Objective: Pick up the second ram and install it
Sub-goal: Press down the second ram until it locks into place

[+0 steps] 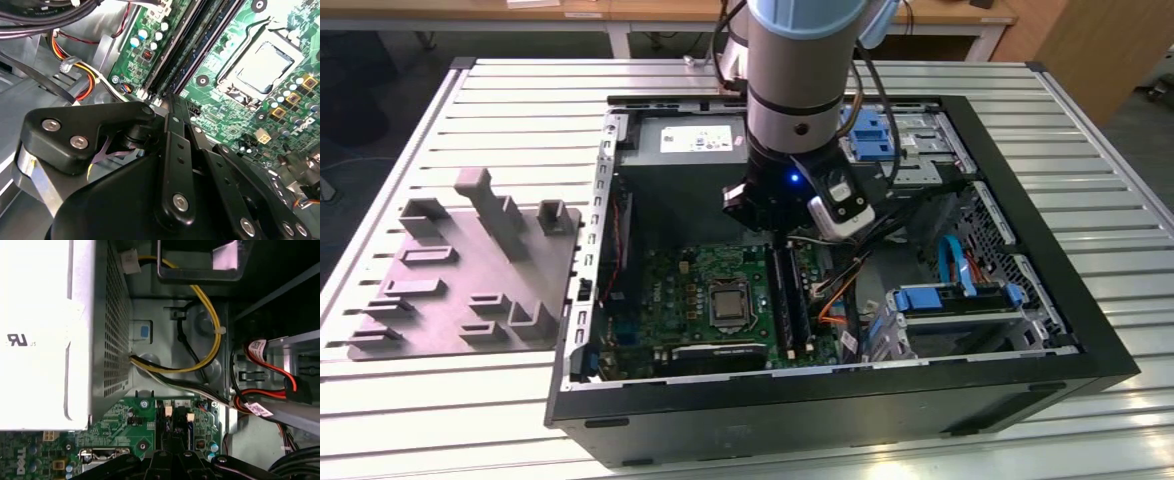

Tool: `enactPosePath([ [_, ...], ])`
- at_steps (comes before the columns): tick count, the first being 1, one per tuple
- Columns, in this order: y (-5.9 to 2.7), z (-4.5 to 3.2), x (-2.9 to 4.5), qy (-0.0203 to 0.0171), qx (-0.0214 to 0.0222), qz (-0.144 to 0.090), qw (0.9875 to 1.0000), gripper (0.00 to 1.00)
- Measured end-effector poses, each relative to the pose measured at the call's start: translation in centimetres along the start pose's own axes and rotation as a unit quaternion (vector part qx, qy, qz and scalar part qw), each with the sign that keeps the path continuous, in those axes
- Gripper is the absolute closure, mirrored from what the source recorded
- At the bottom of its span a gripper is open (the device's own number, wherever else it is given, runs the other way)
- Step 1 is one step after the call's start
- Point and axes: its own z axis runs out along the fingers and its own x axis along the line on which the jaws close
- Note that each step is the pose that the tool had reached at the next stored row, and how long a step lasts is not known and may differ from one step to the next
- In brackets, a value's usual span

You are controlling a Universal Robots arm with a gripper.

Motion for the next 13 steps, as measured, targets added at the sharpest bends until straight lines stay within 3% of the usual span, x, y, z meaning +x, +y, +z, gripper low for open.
enactPosePath([
  [13, 0.45, 0.75, 0.08, 0.0, 0.0, 0.0, 1.0, 0.9],
])
